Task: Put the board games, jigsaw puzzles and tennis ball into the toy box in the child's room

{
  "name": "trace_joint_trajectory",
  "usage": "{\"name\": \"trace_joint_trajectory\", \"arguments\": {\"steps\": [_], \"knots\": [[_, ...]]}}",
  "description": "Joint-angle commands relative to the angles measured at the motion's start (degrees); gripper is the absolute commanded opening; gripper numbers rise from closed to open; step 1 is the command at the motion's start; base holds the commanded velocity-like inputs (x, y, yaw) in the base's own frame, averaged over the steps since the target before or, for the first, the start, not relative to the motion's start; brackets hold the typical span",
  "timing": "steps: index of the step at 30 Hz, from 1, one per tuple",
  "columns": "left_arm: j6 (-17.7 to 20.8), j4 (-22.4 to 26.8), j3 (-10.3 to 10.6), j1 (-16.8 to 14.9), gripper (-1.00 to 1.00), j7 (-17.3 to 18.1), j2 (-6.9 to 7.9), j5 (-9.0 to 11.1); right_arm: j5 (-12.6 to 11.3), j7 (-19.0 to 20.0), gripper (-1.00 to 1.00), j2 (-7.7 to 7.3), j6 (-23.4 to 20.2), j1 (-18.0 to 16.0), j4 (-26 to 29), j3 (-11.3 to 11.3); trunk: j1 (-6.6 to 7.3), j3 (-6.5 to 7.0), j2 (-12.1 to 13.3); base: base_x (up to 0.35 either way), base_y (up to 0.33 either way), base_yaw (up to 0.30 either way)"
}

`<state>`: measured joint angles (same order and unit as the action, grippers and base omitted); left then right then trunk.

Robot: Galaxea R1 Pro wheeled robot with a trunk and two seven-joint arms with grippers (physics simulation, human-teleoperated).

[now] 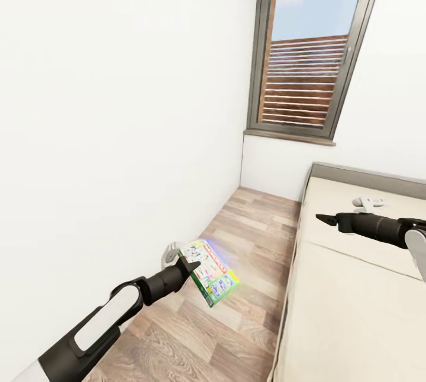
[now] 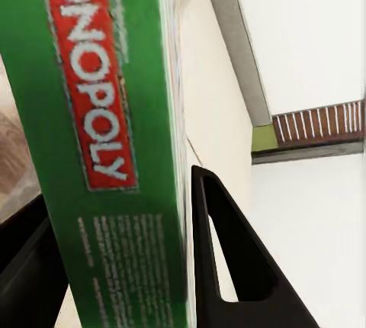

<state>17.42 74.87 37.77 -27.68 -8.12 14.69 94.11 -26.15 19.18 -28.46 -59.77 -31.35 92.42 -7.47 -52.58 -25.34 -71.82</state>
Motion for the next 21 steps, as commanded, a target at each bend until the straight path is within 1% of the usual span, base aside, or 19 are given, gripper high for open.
{"name": "trace_joint_trajectory", "arguments": {"steps": [1, 2, 8, 21], "knots": [[-0.01, 0.08, -0.5, 0.24, -1.0, -0.32, 0.01, 0.66, 0.48, 0.59, 1.0, -0.02, -0.23, -0.03, 0.04, -0.08, 0.22, 0.12, 0.37, 0.0, 0.0, 0.297], [0.02, 0.09, -0.88, 0.44, -1.0, -0.34, -0.03, 0.65, 0.49, 0.59, 1.0, -0.02, -0.23, -0.03, 0.04, -0.08, 0.44, 0.3, 0.77, 0.0, 0.0, 0.297], [0.06, 0.1, -1.53, 0.75, -1.0, -0.44, -0.15, 0.6, 0.46, 0.59, 1.0, -0.02, -0.23, -0.03, 0.07, -0.08, 1.76, 1.38, 3.18, 0.0, 0.0, 0.297], [0.07, 0.17, -1.56, 0.79, -1.0, -0.5, -0.24, 0.44, 0.45, 0.59, 1.0, -0.02, -0.23, -0.03, 0.07, -0.08, 4.62, 3.71, 8.4, 0.0, 0.0, 0.297]]}}
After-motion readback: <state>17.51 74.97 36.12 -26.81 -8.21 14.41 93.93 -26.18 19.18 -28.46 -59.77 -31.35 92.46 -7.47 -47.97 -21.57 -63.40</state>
